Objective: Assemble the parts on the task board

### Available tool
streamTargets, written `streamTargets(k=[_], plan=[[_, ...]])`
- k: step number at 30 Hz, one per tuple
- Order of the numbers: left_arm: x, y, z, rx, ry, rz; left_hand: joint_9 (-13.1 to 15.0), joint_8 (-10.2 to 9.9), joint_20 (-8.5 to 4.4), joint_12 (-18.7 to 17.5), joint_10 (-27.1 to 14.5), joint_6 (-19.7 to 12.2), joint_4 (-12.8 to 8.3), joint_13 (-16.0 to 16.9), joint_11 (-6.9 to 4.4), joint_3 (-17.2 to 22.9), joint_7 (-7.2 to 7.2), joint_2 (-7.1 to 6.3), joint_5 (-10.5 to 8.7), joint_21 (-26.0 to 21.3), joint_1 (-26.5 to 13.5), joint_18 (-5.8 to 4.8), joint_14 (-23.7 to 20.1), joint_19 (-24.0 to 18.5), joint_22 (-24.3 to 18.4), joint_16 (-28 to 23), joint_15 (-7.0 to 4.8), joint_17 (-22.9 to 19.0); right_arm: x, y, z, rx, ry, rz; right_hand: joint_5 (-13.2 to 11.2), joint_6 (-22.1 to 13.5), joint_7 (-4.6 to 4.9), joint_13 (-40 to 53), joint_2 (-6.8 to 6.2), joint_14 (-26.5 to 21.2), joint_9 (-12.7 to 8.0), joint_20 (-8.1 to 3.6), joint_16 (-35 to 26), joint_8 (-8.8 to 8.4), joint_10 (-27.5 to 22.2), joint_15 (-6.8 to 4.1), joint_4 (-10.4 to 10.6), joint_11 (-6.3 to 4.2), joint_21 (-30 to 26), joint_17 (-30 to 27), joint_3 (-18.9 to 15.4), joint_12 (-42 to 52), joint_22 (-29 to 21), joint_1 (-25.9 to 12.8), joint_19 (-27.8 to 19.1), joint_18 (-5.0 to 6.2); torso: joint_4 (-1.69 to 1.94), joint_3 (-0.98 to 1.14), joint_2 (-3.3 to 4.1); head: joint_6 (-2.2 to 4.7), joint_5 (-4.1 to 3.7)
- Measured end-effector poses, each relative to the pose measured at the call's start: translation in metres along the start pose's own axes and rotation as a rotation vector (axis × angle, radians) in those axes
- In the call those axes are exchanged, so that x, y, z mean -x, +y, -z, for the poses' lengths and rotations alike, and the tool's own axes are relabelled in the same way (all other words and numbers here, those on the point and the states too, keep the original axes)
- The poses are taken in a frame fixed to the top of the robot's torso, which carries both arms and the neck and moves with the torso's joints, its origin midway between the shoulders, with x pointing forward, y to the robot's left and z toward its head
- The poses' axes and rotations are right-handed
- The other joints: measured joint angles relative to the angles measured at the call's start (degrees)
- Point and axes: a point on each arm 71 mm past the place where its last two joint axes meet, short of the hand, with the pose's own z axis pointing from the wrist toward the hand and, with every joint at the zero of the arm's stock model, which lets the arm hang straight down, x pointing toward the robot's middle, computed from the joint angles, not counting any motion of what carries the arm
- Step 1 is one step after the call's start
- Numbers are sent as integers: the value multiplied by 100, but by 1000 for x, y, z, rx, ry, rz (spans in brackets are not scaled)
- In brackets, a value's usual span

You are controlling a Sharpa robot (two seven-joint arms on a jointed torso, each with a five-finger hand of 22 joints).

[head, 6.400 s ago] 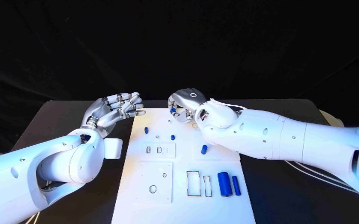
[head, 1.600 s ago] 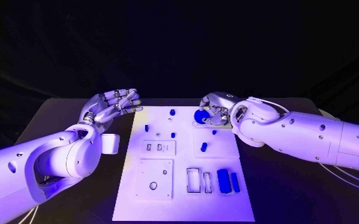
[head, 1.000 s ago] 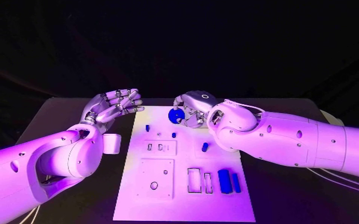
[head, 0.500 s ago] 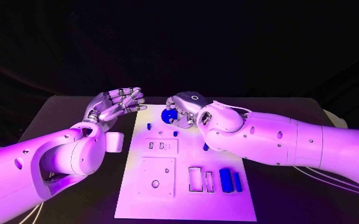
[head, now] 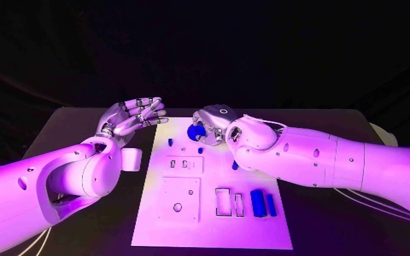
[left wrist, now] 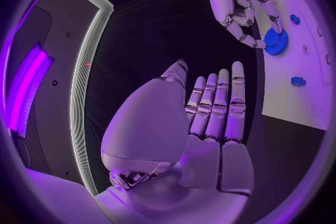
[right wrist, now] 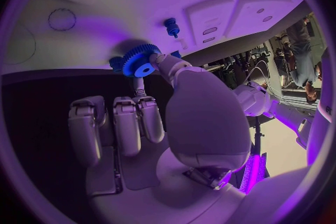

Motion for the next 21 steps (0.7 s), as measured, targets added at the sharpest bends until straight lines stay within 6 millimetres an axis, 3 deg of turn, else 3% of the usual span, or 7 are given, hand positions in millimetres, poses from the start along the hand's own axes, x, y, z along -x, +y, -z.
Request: streamTargets(k=[11, 16, 18, 21], plan=[[0, 0, 0, 0, 0, 0, 0, 0, 0, 0, 0, 0, 0, 0, 0, 0, 0, 0, 0, 0, 0, 0, 0, 0, 0, 0, 0, -1, -3, -1, -3, -12, 15, 10, -75, 2, 2, 0, -19, 0, 1, 0, 0, -37, 0, 0, 21, 0, 0, -1, 21, -27, 4, -19, 0, 0, 10, 2, -2, -11, 4], [0, 0, 0, 1, 0, 0, 0, 0, 0, 0, 0, 0, 0, 0, 0, 0, 0, 0, 0, 0, 0, 0, 0, 0, 0, 0, 0, -1, -4, -2, -4, -18, 18, 14, -515, -43, -72, 0, -121, 1, 0, 0, 0, -309, -1, 24, 126, 65, 0, -1, -7, -130, 4, -198, 0, 0, 10, 0, -2, -16, 5], [0, 0, 0, 0, 0, 0, -1, 0, 0, 0, 0, 0, 0, 0, 0, 0, 0, 0, 0, 0, 0, 0, 0, 0, -1, 0, 0, 1, -4, -3, -4, -20, 22, 16, -745, -314, 13, 0, -72, -1, -99, 57, 0, -534, -52, 107, 206, 139, 0, -1, -66, -200, 4, -287, -4, 1, 10, -3, -2, -17, 5], [0, 0, 0, 0, 0, 0, -5, 0, 0, 0, 0, 0, 0, 0, 0, 0, 0, 0, 0, 0, 0, 0, 0, 0, -7, 0, 0, 9, -6, -3, -4, -23, 29, 18, -860, -477, 84, 0, -97, -1, -164, 106, 0, -742, -121, 166, 303, 207, 0, -1, -274, -255, 4, -337, 0, 0, 11, -4, -2, -11, -3]])
